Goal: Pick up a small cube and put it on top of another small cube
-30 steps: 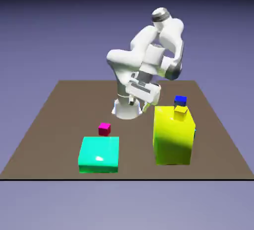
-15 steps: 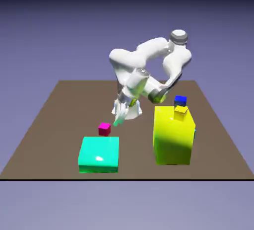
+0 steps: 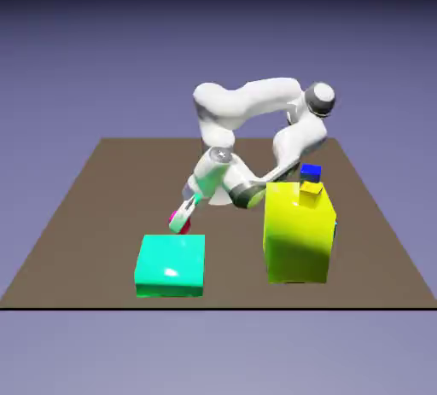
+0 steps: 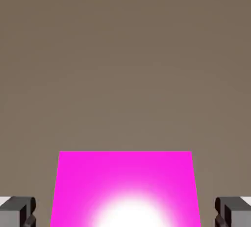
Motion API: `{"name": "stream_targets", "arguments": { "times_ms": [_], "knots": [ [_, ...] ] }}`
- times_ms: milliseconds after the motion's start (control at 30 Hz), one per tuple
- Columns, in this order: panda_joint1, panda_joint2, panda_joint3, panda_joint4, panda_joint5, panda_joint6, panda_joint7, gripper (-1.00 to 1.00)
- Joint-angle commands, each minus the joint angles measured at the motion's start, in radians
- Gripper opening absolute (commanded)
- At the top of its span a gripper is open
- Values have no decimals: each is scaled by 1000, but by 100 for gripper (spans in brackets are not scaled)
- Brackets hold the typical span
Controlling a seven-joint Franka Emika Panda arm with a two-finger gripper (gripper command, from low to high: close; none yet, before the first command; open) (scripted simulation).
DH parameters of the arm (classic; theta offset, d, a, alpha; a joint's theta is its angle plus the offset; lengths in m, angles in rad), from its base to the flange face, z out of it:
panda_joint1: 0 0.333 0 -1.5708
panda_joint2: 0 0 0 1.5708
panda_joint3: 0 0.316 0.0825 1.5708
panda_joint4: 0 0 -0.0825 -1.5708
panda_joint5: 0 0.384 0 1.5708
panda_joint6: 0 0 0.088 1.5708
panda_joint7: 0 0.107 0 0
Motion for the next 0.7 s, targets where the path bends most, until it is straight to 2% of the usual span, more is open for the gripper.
{"name": "stream_targets", "arguments": {
  "times_ms": [0,200,500,667],
  "knots": [
    [19,6,-36,-11,-39,-9,10,-100],
    [132,41,-252,-77,-265,-62,65,-100],
    [381,364,-366,-17,-560,-54,-91,-100],
    [494,516,-427,-2,-773,79,-87,-100]
  ]
}}
